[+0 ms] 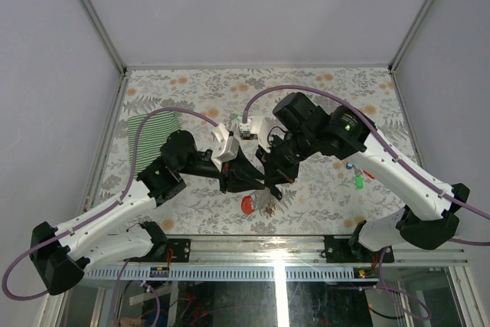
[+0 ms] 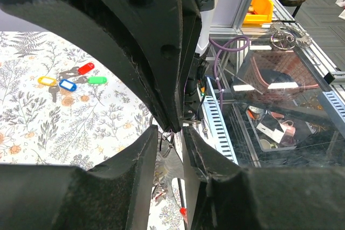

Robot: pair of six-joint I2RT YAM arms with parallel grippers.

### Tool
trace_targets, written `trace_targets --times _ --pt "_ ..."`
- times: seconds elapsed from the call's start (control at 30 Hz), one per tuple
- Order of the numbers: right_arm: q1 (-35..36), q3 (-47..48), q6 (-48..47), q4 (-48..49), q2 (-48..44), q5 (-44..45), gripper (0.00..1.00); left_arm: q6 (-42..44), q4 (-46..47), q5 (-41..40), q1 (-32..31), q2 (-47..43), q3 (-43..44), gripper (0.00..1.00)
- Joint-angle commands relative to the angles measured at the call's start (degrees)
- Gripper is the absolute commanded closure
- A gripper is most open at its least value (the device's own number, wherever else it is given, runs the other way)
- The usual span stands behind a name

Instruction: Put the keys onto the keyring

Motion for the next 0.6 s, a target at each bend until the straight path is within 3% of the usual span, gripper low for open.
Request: trace_targets --times 0.0,0.57 --pt "0.07 1.54 -0.55 0.26 -2.03 0.04 1.00 1.36 -0.36 -0.64 -0.39 -1.49 2.57 0.75" --pt "0.11 1.49 -0.61 0.42 -2.46 0.04 1.00 2.52 -2.42 -0.64 -0.39 -1.86 2.98 0.82"
